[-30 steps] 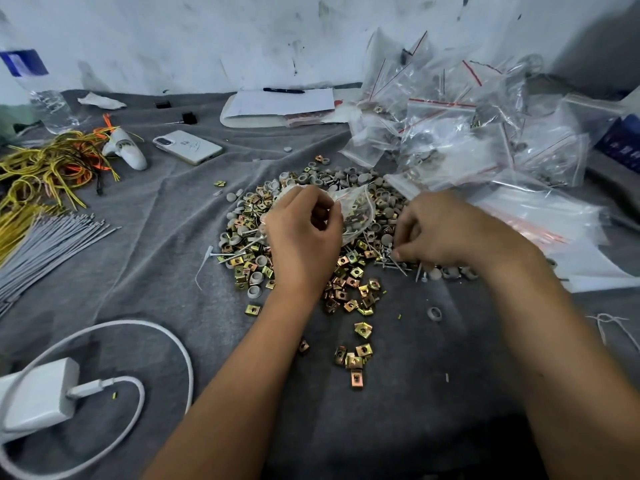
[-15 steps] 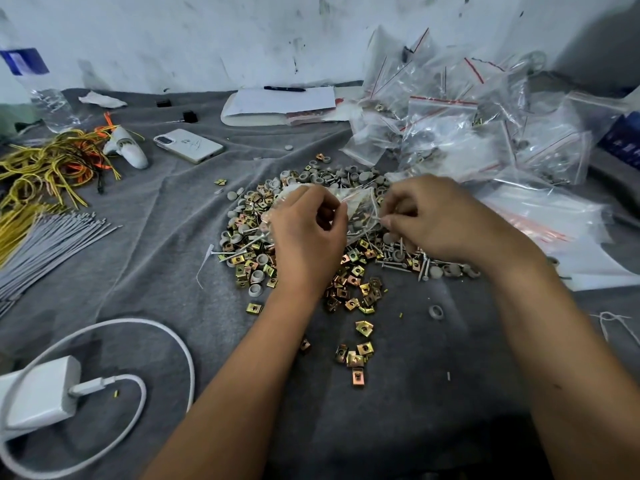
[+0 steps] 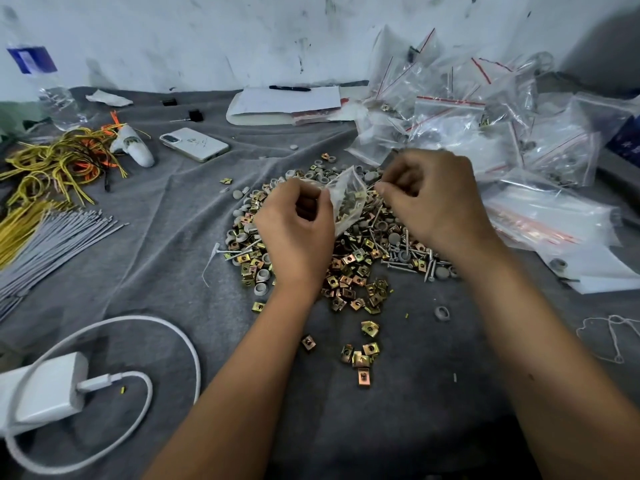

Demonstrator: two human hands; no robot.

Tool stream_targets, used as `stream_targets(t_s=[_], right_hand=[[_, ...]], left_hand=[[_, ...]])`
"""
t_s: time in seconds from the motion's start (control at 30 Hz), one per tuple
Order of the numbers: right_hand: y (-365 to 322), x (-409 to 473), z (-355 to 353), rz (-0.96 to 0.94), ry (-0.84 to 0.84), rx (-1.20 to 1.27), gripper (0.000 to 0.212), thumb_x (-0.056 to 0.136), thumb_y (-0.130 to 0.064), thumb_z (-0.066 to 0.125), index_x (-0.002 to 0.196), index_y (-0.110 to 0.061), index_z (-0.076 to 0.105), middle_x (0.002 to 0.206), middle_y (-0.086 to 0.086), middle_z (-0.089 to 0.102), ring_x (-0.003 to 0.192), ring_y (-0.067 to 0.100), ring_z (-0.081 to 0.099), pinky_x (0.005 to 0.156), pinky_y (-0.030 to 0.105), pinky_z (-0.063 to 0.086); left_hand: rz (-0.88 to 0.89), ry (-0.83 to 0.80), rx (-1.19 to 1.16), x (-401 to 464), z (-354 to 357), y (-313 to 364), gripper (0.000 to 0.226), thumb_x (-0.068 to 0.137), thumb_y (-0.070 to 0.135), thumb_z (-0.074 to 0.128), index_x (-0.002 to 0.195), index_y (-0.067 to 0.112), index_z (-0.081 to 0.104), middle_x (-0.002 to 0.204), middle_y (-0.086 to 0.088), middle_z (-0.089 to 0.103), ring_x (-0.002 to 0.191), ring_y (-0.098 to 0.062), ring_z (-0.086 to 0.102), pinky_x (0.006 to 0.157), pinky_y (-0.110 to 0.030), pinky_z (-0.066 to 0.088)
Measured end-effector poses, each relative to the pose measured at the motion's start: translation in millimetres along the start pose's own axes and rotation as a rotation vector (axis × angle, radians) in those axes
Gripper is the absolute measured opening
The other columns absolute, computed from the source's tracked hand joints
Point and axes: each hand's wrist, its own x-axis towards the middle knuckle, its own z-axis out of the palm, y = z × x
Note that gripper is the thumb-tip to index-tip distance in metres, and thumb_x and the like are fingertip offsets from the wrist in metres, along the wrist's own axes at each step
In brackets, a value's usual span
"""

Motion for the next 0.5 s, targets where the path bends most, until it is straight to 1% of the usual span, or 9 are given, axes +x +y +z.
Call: stream_targets(t_s=[0.07, 0.1, 0.17, 0.2, 0.27, 0.33, 0.4, 0.43, 0.5], right_hand=[[6, -1, 1, -0.046, -0.214, -0.111, 0.011, 0.085, -0.020, 0.084, 0.089, -0.026, 0.075, 0.074, -0.020, 0.064, 0.067, -0.014, 0.061, 0.057, 0.001, 0.042], [8, -2, 3, -0.084, -0.348, -0.192, 0.014, 0.083, -0.022, 0.085, 0.093, -0.027, 0.077, 0.076, -0.021, 0.063, 0.069, -0.010, 0.061, 0.060, 0.003, 0.040], [10, -4, 12, -0.163, -0.558, -0.360, 0.026, 0.081, -0.027, 0.087, 0.105, -0.026, 0.077, 0.081, -0.019, 0.058, 0.074, 0.000, 0.057, 0.070, 0.017, 0.040], [11, -4, 17, -0.187, -0.611, -0.410, 0.029, 0.081, -0.028, 0.086, 0.107, -0.023, 0.077, 0.081, -0.018, 0.054, 0.079, 0.006, 0.055, 0.072, 0.023, 0.039], [12, -4, 23, -0.200, -0.628, -0.430, 0.025, 0.083, -0.027, 0.084, 0.106, -0.021, 0.076, 0.078, -0.020, 0.045, 0.081, 0.010, 0.052, 0.070, 0.024, 0.035], [15, -2, 25, -0.192, -0.621, -0.429, 0.018, 0.087, -0.025, 0.081, 0.103, -0.020, 0.075, 0.081, -0.020, 0.044, 0.086, 0.012, 0.054, 0.073, 0.024, 0.036], [18, -1, 24, -0.182, -0.615, -0.409, 0.011, 0.090, -0.023, 0.078, 0.099, -0.021, 0.073, 0.087, -0.016, 0.050, 0.088, 0.012, 0.057, 0.077, 0.026, 0.040], [19, -2, 23, -0.166, -0.592, -0.348, 0.008, 0.091, -0.021, 0.076, 0.096, -0.023, 0.070, 0.087, -0.015, 0.056, 0.085, 0.010, 0.060, 0.077, 0.027, 0.043], [21, -3, 21, -0.109, -0.508, -0.135, 0.016, 0.093, -0.014, 0.074, 0.090, -0.027, 0.065, 0.085, -0.014, 0.064, 0.078, 0.001, 0.062, 0.073, 0.023, 0.048]], left_hand=[[-0.031, 0.024, 0.000, 1, 0, 0, 0.013, 0.088, 0.014, 0.076, 0.077, 0.014, 0.069, 0.071, 0.005, 0.067, 0.063, -0.012, 0.063, 0.059, -0.036, 0.054], [-0.038, 0.033, 0.005, 1, 0, 0, 0.013, 0.088, 0.014, 0.076, 0.076, 0.014, 0.069, 0.070, 0.006, 0.066, 0.063, -0.012, 0.063, 0.059, -0.037, 0.054], [-0.047, 0.040, 0.005, 1, -1, 0, 0.013, 0.088, 0.014, 0.076, 0.077, 0.014, 0.070, 0.070, 0.005, 0.067, 0.064, -0.012, 0.063, 0.059, -0.039, 0.055], [-0.050, 0.038, 0.002, 1, -1, 0, 0.012, 0.088, 0.014, 0.076, 0.077, 0.013, 0.070, 0.071, 0.005, 0.067, 0.064, -0.013, 0.063, 0.060, -0.040, 0.055], [-0.054, 0.036, 0.000, 1, -1, 1, 0.012, 0.088, 0.014, 0.076, 0.078, 0.012, 0.070, 0.071, 0.004, 0.067, 0.064, -0.014, 0.064, 0.060, -0.041, 0.055], [-0.053, 0.039, 0.000, 1, -2, 1, 0.012, 0.088, 0.013, 0.076, 0.078, 0.012, 0.070, 0.071, 0.004, 0.067, 0.064, -0.014, 0.064, 0.060, -0.040, 0.055], [-0.055, 0.036, 0.000, 0, -2, 1, 0.012, 0.088, 0.013, 0.076, 0.078, 0.012, 0.070, 0.071, 0.003, 0.067, 0.065, -0.014, 0.064, 0.060, -0.040, 0.055], [-0.058, 0.032, -0.001, 0, -1, 1, 0.012, 0.088, 0.014, 0.076, 0.078, 0.012, 0.070, 0.071, 0.003, 0.067, 0.065, -0.015, 0.064, 0.059, -0.041, 0.055], [-0.060, 0.012, 0.005, 1, -1, 0, 0.012, 0.088, 0.013, 0.077, 0.078, 0.012, 0.069, 0.071, 0.002, 0.067, 0.064, -0.015, 0.064, 0.059, -0.041, 0.055]])
